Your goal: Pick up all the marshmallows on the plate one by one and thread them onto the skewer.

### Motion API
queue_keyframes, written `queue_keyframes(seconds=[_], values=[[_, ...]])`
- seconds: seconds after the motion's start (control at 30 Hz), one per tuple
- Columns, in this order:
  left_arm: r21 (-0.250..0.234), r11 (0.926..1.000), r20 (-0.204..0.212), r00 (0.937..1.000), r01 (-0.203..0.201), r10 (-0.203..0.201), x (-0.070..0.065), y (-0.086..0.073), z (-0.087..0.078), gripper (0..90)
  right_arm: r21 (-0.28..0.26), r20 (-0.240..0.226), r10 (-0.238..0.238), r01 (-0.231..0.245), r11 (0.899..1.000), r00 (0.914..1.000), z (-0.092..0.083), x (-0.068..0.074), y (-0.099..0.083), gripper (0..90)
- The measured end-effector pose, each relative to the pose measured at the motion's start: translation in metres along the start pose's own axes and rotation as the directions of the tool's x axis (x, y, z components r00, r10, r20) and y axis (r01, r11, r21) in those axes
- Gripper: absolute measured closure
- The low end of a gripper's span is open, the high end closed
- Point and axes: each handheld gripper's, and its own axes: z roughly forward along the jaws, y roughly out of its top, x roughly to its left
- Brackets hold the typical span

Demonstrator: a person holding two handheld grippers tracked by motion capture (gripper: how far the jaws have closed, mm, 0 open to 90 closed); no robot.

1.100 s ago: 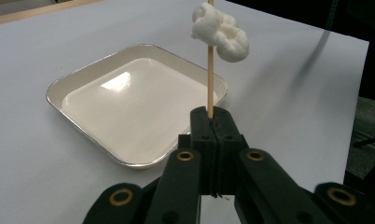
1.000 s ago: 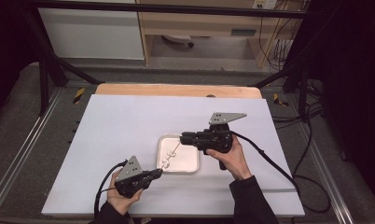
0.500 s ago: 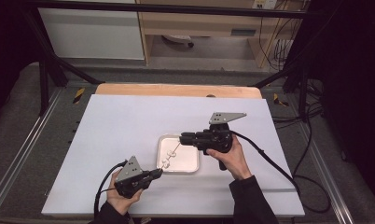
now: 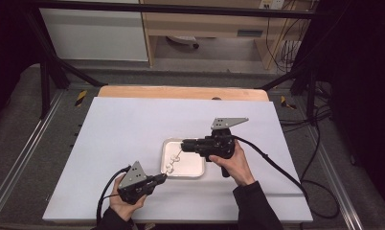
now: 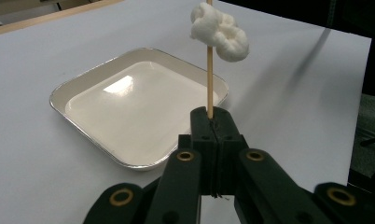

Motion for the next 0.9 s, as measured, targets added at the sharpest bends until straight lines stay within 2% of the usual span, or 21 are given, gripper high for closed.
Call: queue_keyframes(seconds=[0.53, 0.57, 0.6, 0.63, 0.67, 0.7, 0.73, 0.77, 0.9], values=[[0.02, 0.9997, -0.01, 0.9998, -0.016, 0.016, -0.003, 0.0, 0.002, 89.1, 0.024, -0.022, -0.02, 0.021, 0.999, 0.9995, 0.01, 0.004, -0.01, 81.1], [-0.001, 0.9999, -0.001, 0.9999, -0.01, 0.01, -0.003, 0.001, 0.002, 89.1, 0.03, -0.021, -0.024, 0.024, 0.999, 0.9995, 0.011, 0.005, -0.011, 81.1], [-0.025, 0.9997, 0.004, 1.0, 0.001, 0.0, -0.003, 0.004, 0.0, 89.2, 0.061, -0.037, -0.014, 0.016, 0.998, 0.9992, 0.013, 0.005, -0.013, 80.8], [-0.005, 0.9997, -0.026, 0.9994, -0.023, 0.023, -0.005, 0.008, -0.001, 89.2, 0.098, -0.058, -0.016, 0.022, 0.995, 0.9982, 0.021, 0.006, -0.018, 80.7], [0.005, 0.9992, -0.046, 0.9981, -0.04, 0.04, -0.005, 0.007, 0.0, 89.1, 0.099, -0.052, -0.022, 0.027, 0.995, 0.9984, 0.027, 0.007, -0.023, 80.7], [-0.002, 1.0, -0.02, 0.9998, -0.002, 0.002, -0.003, 0.004, 0.002, 89.2, 0.088, -0.049, -0.027, 0.031, 0.996, 0.9984, 0.029, 0.007, -0.025, 80.7], [0.005, 0.9998, -0.016, 0.9997, 0.02, -0.02, 0.0, 0.003, 0.003, 89.2, 0.084, -0.054, -0.022, 0.027, 0.996, 0.9983, 0.031, 0.006, -0.026, 80.5], [0.022, 0.9996, -0.023, 0.9996, 0.018, -0.017, 0.001, 0.003, 0.004, 89.1, 0.086, -0.041, -0.022, 0.025, 0.996, 0.9989, 0.033, 0.005, -0.027, 80.1], [0.003, 0.9999, -0.025, 0.9996, 0.015, -0.015, 0.001, 0.004, 0.003, 89.1, 0.075, -0.02, -0.025, 0.027, 0.997, 0.9995, 0.032, 0.005, -0.026, 76.7]])
